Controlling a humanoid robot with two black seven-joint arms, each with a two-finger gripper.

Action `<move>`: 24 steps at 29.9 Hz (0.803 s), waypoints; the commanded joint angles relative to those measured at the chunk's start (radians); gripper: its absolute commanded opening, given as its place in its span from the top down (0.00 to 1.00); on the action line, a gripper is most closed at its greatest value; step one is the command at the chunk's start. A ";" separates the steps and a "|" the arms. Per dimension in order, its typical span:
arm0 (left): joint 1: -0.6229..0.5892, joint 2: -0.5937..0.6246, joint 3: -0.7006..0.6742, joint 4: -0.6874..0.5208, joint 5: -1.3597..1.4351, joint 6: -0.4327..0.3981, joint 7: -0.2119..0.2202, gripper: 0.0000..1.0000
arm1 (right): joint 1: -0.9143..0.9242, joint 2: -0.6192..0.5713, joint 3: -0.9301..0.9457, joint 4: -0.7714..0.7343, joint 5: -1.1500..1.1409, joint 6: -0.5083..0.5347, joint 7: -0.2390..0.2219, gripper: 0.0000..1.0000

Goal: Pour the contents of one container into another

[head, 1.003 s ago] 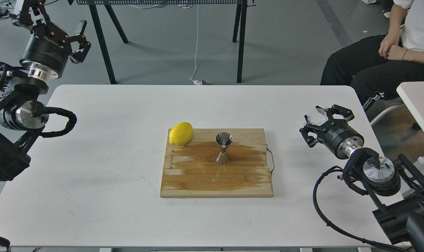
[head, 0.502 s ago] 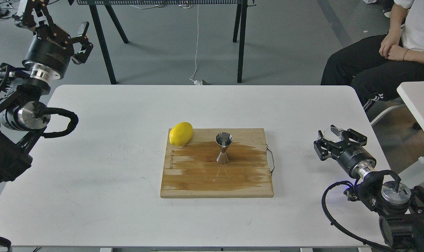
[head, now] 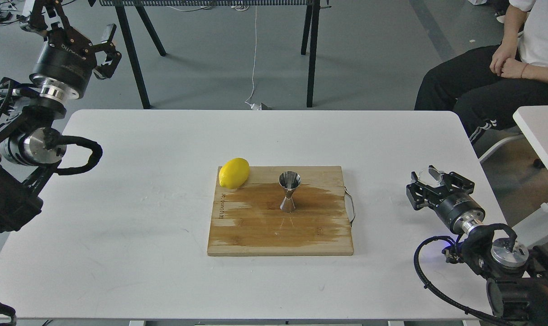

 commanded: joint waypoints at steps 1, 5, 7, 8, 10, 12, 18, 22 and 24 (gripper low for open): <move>-0.001 0.000 0.002 0.000 -0.001 0.001 0.000 0.00 | 0.000 0.009 -0.009 -0.020 0.000 0.000 0.002 0.62; -0.001 -0.002 0.004 0.000 0.000 0.001 0.000 0.00 | 0.000 0.014 -0.012 -0.035 0.000 -0.002 0.002 0.62; -0.001 0.000 0.004 0.000 0.000 0.001 0.000 0.00 | 0.000 0.017 -0.012 -0.040 0.000 -0.003 0.003 0.62; -0.001 0.000 0.004 0.000 0.000 0.001 0.000 0.00 | 0.000 0.017 -0.013 -0.046 0.000 -0.003 0.003 0.62; -0.001 0.000 0.005 0.000 0.000 0.001 0.000 0.00 | 0.000 0.021 -0.013 -0.054 0.000 -0.003 0.003 0.62; -0.001 -0.002 0.005 0.000 0.000 0.001 0.000 0.00 | 0.000 0.029 -0.013 -0.063 0.000 -0.003 0.003 0.62; 0.001 -0.002 0.007 0.000 0.000 0.001 0.000 0.00 | 0.000 0.038 -0.009 -0.063 0.000 -0.005 0.005 0.60; -0.001 0.000 0.007 0.000 0.000 0.001 0.000 0.00 | 0.000 0.038 -0.013 -0.064 0.000 -0.005 0.006 0.60; -0.001 0.000 0.008 0.000 0.000 -0.001 -0.001 0.00 | 0.000 0.038 -0.018 -0.064 0.000 -0.005 0.006 0.59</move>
